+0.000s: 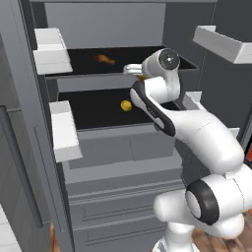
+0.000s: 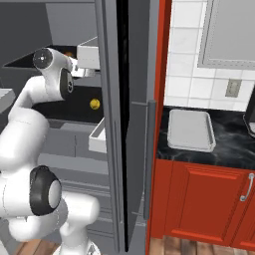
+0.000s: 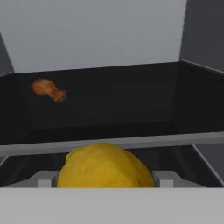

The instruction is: Place one lemon and one chicken drumstick in each tupperware on the nearby counter, to pack two identical lunches.

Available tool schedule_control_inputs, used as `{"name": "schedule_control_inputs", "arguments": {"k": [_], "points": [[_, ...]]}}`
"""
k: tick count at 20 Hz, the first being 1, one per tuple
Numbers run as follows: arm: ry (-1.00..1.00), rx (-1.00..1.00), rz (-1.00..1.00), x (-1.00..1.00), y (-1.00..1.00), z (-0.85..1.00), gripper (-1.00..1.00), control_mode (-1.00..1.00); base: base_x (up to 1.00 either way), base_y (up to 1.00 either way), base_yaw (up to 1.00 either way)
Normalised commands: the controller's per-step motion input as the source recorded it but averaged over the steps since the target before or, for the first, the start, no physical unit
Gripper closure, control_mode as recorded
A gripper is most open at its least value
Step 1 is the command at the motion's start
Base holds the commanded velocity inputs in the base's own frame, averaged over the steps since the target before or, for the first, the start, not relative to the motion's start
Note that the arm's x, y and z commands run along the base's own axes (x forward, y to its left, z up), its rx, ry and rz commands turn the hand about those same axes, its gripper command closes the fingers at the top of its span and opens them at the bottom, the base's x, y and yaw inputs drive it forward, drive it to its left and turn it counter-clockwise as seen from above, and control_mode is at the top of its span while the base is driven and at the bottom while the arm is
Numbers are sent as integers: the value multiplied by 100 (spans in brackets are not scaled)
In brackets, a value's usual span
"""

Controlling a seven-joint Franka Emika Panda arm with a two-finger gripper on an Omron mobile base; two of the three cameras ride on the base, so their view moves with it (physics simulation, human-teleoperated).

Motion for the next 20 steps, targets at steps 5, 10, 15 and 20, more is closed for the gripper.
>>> {"name": "schedule_control_inputs", "arguments": {"k": [5, 10, 15, 20], "points": [[-3, 11, 0, -98, -55, 0, 100, -100, 0, 0, 0], [0, 5, 0, -73, -35, 7, 100, -100, 0, 0, 0], [-1, 1, 0, -77, -22, 7, 100, -100, 0, 0, 0], [0, 0, -1, -39, 0, 1, 100, 100, -36, 0, -3]]}}
